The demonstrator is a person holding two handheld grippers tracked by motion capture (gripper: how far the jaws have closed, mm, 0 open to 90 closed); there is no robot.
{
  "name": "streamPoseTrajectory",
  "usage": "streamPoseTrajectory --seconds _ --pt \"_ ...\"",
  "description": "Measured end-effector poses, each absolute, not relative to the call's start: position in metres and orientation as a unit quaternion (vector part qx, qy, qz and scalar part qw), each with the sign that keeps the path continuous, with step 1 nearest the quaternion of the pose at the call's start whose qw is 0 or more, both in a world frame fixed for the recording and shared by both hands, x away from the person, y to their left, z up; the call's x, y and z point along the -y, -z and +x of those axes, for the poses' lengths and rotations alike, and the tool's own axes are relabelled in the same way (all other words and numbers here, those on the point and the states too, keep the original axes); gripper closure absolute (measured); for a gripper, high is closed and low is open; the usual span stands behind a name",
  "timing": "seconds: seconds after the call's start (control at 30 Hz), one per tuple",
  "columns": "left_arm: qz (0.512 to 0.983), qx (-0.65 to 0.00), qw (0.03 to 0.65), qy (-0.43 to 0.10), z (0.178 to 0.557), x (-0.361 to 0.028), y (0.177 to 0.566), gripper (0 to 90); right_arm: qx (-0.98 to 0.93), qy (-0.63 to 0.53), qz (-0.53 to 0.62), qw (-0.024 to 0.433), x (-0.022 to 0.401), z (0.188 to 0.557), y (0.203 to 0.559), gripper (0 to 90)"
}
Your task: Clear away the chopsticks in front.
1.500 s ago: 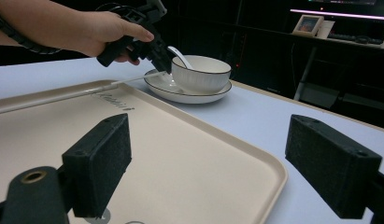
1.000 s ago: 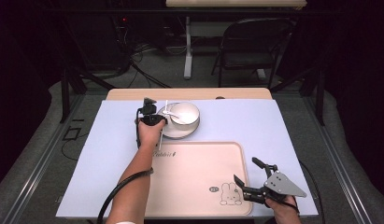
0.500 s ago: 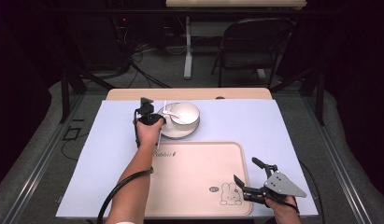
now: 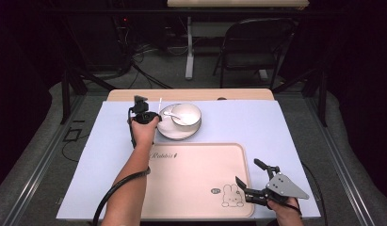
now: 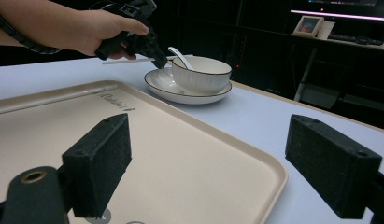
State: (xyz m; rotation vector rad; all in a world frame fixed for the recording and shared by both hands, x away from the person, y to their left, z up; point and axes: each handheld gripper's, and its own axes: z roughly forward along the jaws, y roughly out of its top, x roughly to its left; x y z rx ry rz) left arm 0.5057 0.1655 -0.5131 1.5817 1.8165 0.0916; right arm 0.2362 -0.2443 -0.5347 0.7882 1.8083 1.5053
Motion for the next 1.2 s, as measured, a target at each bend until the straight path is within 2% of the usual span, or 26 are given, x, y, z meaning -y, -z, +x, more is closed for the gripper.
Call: streamPoseTrajectory --seconds 0.83,1.2 --pt "0.594 -0.709 0.378 -0.05 0.491 -0.186 0.486 84.2 -0.691 -0.572 0.303 0.323 0.244 0.237 0.535 13.9" --pt "0.605 -0.698 0.38 -0.058 0.471 -0.192 0.474 84.2 -0.691 -0.57 0.302 0.326 0.244 0.236 0.535 13.9"
